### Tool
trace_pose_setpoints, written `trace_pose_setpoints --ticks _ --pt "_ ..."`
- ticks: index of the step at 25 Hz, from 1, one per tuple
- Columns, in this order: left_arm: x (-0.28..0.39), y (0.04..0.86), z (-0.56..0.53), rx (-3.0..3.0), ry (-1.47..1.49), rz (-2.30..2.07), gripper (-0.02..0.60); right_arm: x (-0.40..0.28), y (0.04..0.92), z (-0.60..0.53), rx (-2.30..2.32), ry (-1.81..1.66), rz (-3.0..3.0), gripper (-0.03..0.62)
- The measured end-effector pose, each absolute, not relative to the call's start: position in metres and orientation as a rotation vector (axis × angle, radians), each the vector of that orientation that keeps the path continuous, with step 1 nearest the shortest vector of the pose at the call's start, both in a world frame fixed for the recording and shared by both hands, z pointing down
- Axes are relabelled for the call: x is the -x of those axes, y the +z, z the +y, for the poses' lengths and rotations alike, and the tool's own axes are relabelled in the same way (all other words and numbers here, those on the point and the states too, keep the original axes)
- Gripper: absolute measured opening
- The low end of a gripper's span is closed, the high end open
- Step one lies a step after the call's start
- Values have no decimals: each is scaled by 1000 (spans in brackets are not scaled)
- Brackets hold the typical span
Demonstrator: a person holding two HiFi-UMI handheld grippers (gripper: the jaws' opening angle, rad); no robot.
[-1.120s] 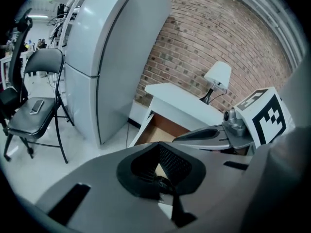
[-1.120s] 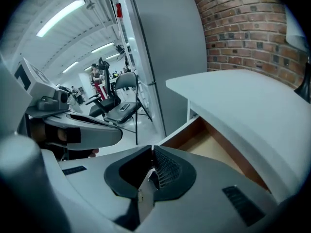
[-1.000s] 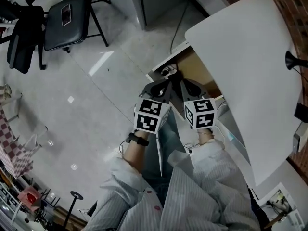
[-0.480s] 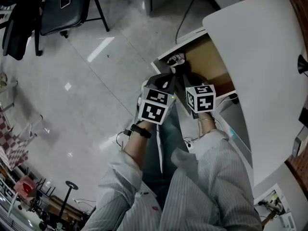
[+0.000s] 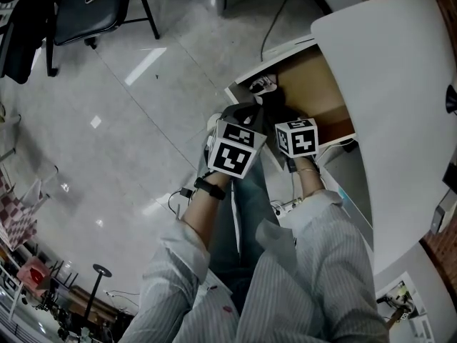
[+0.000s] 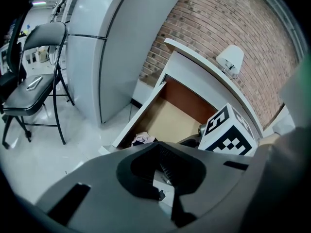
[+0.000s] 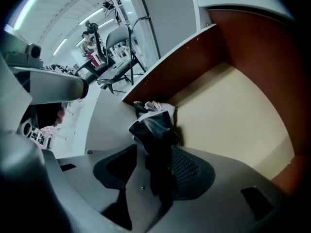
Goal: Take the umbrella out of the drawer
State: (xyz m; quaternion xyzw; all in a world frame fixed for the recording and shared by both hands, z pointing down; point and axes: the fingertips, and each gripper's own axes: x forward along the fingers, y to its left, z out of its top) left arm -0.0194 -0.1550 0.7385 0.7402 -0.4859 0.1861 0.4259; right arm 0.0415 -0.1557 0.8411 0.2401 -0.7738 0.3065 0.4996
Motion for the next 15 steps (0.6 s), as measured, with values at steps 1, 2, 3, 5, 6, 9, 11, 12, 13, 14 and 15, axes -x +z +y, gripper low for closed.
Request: trace_pose_setpoints --ticks 1,2,3,5,6,9,11,12,13,14,15 --pt "20 739 -156 -1853 465 -1214 9 -42 845 -156 -574 742 -1862 227" --pt "21 739 -157 -1854 463 -1215 9 -42 849 -155 -570 741 -1850 243" --pt "22 740 -158 -1853 461 -1217 9 -43 853 -155 -566 737 -1838 254" --pt "24 740 -158 -1850 457 -1221 9 -46 861 -153 -558 727 -1807 273" --pt "26 740 -159 -1850 455 -1222 9 -48 866 -153 -553 725 -1790 280" --pt "29 741 -159 -1853 455 -1221 9 -57 880 -154 -559 710 -1734 284" --pt "31 742 -159 -1855 458 -1219 9 -63 885 -158 -566 699 -1700 284" --pt "31 743 -158 -1855 459 -1217 9 -65 888 -158 -565 703 -1690 284" --pt "31 744 -157 -1853 460 -1215 9 -66 891 -159 -561 708 -1683 283" --pt "32 746 -156 -1848 461 -1214 9 -66 892 -159 -553 710 -1680 282" --pt "32 747 -155 -1843 461 -1215 9 -65 893 -159 -542 708 -1680 282"
